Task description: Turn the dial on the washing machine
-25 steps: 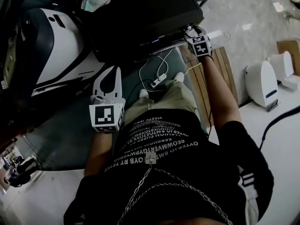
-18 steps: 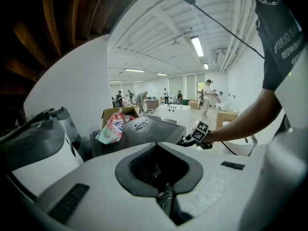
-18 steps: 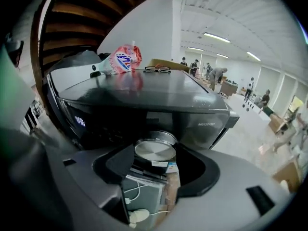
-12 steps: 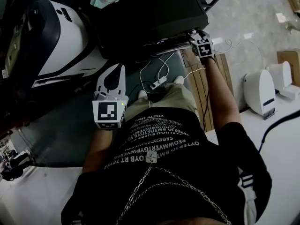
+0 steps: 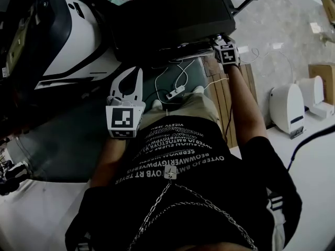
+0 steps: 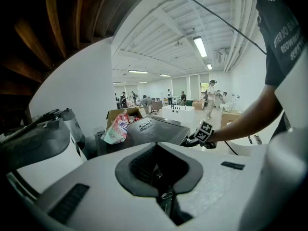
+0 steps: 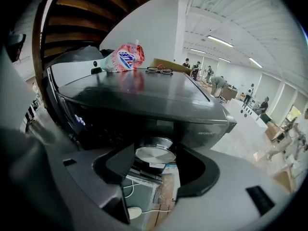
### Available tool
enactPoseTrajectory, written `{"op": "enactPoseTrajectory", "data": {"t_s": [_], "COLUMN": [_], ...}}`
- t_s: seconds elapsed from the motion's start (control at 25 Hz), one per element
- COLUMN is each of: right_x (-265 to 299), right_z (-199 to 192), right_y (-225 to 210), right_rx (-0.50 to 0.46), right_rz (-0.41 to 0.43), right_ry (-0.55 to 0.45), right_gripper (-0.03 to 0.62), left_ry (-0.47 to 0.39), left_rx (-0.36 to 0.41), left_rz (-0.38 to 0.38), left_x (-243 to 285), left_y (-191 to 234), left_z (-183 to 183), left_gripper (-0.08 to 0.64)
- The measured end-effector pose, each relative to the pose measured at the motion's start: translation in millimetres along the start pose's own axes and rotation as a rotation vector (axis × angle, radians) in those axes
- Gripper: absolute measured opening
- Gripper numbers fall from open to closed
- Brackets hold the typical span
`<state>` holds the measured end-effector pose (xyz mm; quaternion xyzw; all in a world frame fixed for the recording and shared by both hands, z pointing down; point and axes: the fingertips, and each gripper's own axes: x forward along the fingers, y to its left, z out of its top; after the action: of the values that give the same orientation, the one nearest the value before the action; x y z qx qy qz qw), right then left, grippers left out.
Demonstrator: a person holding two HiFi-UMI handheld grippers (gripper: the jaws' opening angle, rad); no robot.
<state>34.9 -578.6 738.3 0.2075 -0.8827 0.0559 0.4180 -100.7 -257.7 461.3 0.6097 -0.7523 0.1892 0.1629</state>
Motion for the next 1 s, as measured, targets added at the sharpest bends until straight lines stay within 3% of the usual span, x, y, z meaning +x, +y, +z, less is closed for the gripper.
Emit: {"op": "enactPoseTrajectory", "data": {"t_s": [0.12, 0.36, 0.44, 0.56, 0.68, 0.84, 1.0], "right_x": [0, 3, 0, -8, -6, -3, 0], "right_z": [-2, -5, -4, 2, -1, -4, -5], "right_y": [-1, -9, -9, -3, 2, -2, -7], "right_rx": [0.011, 0.189, 0.140, -0.012, -0.071, -0.023, 0.104], "right_rz": [0.027, 0.170, 0.157, 0.069, 0.015, 0.055, 0.178], "right_ry": [0.004, -0.061, -0.067, -0.049, 0.003, 0.007, -0.051], "right_gripper": [0.265, 0.265, 0.266, 0.272, 0.274, 0.261, 0.261], "left_ry": [-0.001, 0.001, 0.008, 0.006, -0.007, -0.017, -0.034], "left_rx": [0.005, 0.016, 0.021, 0.014, 0.001, 0.009, -0.009], "left_rz": [0.003, 0.010, 0.011, 0.016, 0.028, 0.054, 0.074], "left_x": [0, 1, 1, 2, 6, 15, 26], "left_y": [-3, -6, -9, -12, -14, -19, -25], "left_z": [2, 2, 2, 1, 2, 7, 12], "left_gripper": [0.005, 0.006, 0.005, 0.005, 0.005, 0.006, 0.005]}}
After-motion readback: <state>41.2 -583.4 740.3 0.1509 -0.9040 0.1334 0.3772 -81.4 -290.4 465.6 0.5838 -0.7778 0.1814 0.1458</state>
